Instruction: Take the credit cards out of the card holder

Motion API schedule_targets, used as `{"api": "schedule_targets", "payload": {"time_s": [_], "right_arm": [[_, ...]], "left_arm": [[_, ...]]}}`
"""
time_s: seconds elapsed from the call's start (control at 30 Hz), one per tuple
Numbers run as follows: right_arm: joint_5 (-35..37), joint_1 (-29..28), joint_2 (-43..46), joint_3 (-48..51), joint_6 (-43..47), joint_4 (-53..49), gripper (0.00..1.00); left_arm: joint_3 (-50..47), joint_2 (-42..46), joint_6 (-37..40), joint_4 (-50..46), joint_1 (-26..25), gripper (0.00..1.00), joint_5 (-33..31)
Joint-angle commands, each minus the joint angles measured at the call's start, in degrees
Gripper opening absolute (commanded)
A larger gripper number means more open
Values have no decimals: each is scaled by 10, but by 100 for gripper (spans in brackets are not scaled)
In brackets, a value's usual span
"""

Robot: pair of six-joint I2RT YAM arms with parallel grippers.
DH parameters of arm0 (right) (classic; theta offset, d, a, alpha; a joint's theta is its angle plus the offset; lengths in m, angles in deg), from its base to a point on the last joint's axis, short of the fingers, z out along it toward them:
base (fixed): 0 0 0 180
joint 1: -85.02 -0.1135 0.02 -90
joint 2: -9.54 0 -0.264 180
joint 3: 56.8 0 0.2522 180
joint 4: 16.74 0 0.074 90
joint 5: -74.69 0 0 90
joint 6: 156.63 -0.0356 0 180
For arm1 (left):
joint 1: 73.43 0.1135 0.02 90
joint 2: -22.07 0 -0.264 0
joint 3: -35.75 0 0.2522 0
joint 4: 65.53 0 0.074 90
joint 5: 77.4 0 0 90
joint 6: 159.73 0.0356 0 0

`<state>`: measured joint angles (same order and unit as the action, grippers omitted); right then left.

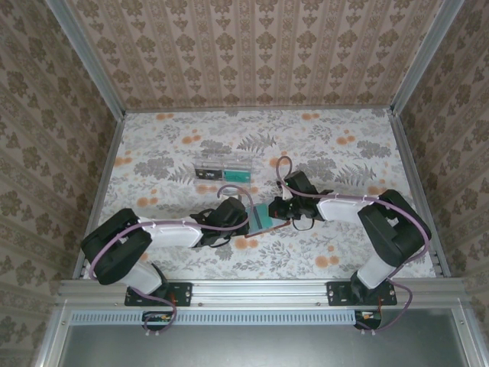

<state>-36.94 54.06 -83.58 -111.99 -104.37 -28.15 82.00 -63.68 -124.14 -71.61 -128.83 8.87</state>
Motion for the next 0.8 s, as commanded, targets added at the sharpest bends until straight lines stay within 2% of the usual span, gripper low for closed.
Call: {"api": "schedule_targets", "payload": {"time_s": [0.0,0.43,0.77], "right_arm": [[4,11,18,11,6,-20,0],[-17,40,55,26,20,-30,0],[-45,29,41,37,14,-5,0]], "left_arm": [[-4,6,8,-46,5,0,-11],[-2,28,22,-65,14,0,-10],[69,49,52,-98,-1,4,-15]]}}
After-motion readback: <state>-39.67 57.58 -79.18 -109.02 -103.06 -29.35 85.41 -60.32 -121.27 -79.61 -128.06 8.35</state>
